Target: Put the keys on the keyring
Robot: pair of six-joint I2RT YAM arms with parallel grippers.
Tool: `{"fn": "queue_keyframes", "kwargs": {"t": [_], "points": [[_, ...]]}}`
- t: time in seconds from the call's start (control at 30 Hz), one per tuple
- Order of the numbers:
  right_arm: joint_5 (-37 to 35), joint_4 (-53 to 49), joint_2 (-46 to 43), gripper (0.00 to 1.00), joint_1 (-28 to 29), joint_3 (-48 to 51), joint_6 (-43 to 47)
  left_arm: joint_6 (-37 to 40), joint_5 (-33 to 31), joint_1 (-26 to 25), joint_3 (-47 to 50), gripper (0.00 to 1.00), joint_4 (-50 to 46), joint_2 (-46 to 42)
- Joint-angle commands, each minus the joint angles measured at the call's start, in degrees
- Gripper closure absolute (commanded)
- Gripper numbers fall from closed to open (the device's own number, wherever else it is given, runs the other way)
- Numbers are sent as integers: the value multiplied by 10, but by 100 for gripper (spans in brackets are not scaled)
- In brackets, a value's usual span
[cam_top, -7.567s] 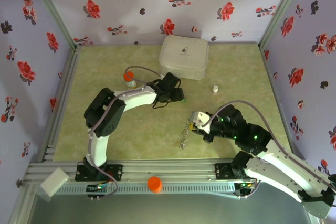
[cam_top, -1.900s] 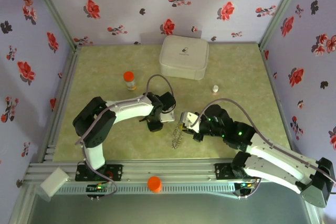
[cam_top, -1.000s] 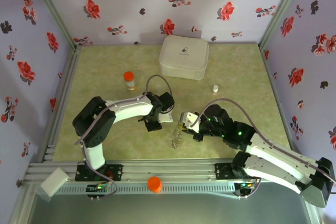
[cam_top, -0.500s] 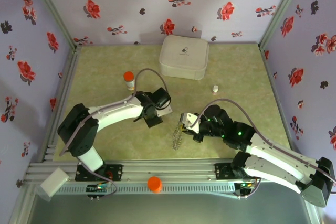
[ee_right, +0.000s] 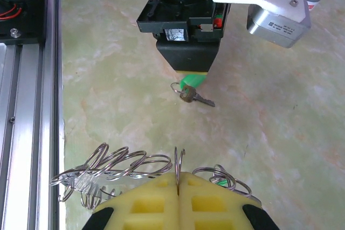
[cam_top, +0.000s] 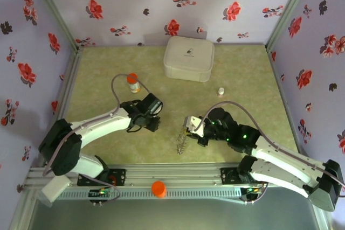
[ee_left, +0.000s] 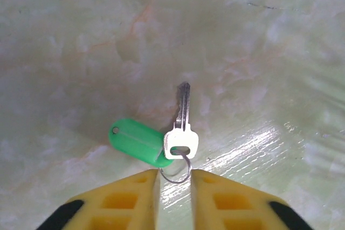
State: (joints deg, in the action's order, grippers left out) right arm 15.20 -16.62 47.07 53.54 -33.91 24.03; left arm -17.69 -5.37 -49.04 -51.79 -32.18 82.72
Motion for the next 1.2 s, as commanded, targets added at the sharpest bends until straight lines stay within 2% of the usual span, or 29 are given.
{"fn": "queue_keyframes", "kwargs": {"t": [0.0, 0.1, 0.17, 0.43, 0.77, 1.17], "points": [[8, 2, 0, 100, 5, -16, 8, 33, -8, -24, -27, 72, -40, 36], [7, 1, -1, 100, 6, -15, 8, 61, -28, -40, -46, 63, -59, 77], [7, 1, -1, 100, 7, -16, 8, 69, -38, -42, -64, 61, -72, 103], [4, -4, -8, 100, 9, -16, 9, 81, -63, -46, -121, 63, -132, 178], [4, -5, -10, 100, 9, -14, 13, 68, -60, -61, -114, 63, -150, 184], [5, -5, -10, 100, 9, -15, 13, 76, -69, -62, -100, 69, -130, 196]]}}
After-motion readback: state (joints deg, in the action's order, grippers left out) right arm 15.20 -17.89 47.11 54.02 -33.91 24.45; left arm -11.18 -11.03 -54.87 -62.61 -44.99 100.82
